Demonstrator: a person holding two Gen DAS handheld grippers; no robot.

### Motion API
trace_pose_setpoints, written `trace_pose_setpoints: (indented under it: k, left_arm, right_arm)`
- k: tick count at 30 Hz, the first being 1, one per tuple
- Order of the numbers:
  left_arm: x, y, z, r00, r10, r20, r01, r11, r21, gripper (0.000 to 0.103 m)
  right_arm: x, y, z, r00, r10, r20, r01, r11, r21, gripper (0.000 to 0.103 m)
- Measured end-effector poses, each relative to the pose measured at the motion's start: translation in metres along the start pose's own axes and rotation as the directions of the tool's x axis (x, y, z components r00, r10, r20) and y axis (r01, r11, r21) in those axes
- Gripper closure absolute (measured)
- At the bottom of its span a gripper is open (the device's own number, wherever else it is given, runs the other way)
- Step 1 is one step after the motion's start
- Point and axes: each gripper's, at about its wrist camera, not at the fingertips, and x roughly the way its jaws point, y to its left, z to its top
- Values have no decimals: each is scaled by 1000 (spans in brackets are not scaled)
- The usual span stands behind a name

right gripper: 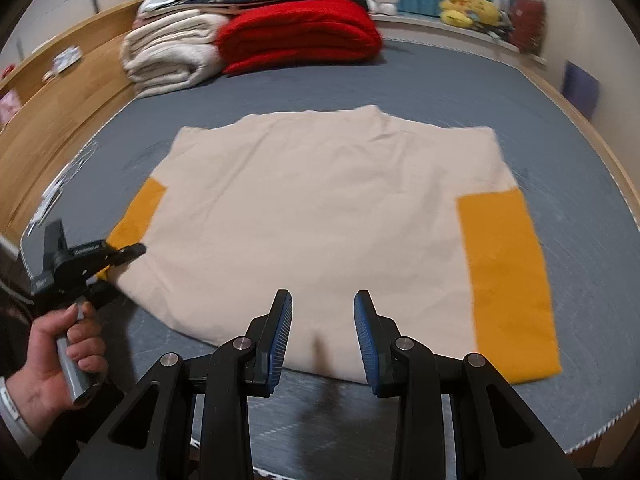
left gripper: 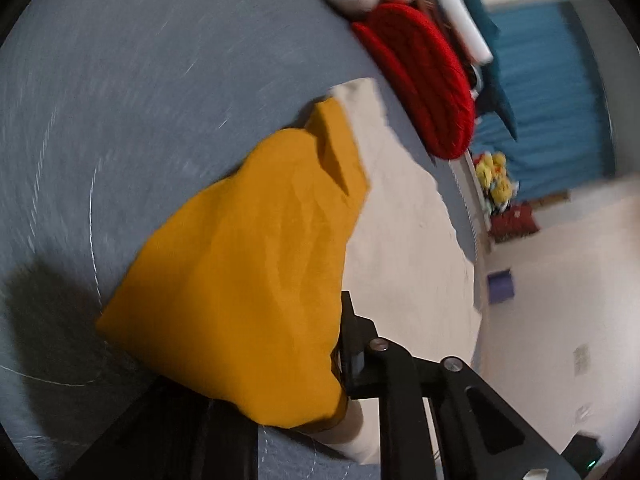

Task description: Fold large clothes

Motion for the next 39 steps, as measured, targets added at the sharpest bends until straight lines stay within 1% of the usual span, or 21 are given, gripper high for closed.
trace_pose_setpoints:
  k: [2,5,7,10,13,14,17,19,21,23,25,26,28,31,32,33,34,35,36,38,39]
  left_arm:
    - [-14,-8,2,1000,4,14,-4,999,37,90]
    - [-42,-12,9,998,21,57,-25,998,59,90]
    - [-61,-8,13,995,56,77,-61,996,65,91]
    - [-84,-9,16,990,112,81,-122,984,130,91]
    - [-96,-11,15,989,126,83,-139,976,170,91]
    - [-98,-14,13,987,132,86,-147,970,193,90]
    - [-96,-25,3,984,161,79,-176,948,265,90]
    - [-99,-33,-3,980,174,97,-196,932,303,91]
    - [-102,-41,-5,980,170,108,-196,928,318,91]
    - [-104,-51,-8,977,173,122,-205,915,347,91]
    - [-102,-67,-15,973,180,142,-222,892,394,91]
    - [-101,-74,-18,973,179,148,-225,885,409,91]
    - [-99,-94,-28,972,172,160,-227,863,452,91]
    - [-91,-132,-49,973,156,171,-226,810,542,91]
    - [-87,-146,-59,974,152,170,-223,787,574,91]
    - [-83,-157,-67,975,148,168,-220,769,601,91]
    - [-78,-169,-76,976,144,164,-216,749,626,91]
    - [-72,-184,-87,978,138,158,-209,727,655,91]
    - [-65,-200,-99,980,133,149,-199,703,682,91]
    - [-51,-227,-119,984,127,129,-181,663,726,92]
    - [-41,-244,-132,985,127,114,-169,634,754,92]
  right_arm:
    - [3,13,0,1000,27,7,-27,999,-28,90]
    - [8,31,1,998,59,12,-58,996,-71,90]
    - [11,39,1,996,84,6,-83,993,-85,90]
    - [18,57,1,986,165,-15,-166,982,-92,90]
    - [30,75,-1,969,239,-59,-244,964,-101,90]
    - [40,82,-4,966,240,-95,-249,963,-99,90]
    - [83,93,-16,951,183,-249,-217,969,-120,90]
    - [98,93,-20,941,178,-288,-217,970,-109,90]
    - [95,89,-13,941,191,-279,-222,972,-83,89]
    - [76,80,-2,962,178,-205,-197,978,-75,88]
    - [55,68,9,984,140,-113,-150,985,-85,88]
    - [35,57,18,993,109,-34,-112,989,-92,88]
    - [2,38,29,994,80,81,-72,993,-91,88]
    - [-67,-5,48,960,46,277,-22,996,-92,78]
    - [-85,-20,53,944,38,327,-8,996,-94,69]
    - [-109,-39,56,920,22,392,19,995,-101,57]
    - [-127,-55,58,900,4,436,48,993,-108,51]
    - [-142,-64,59,886,-12,464,72,991,-112,43]
    - [-156,-82,58,874,-29,485,96,989,-113,41]
    - [-165,-120,52,871,-70,487,119,990,-71,41]
    - [-166,-136,48,870,-97,483,124,992,-23,41]
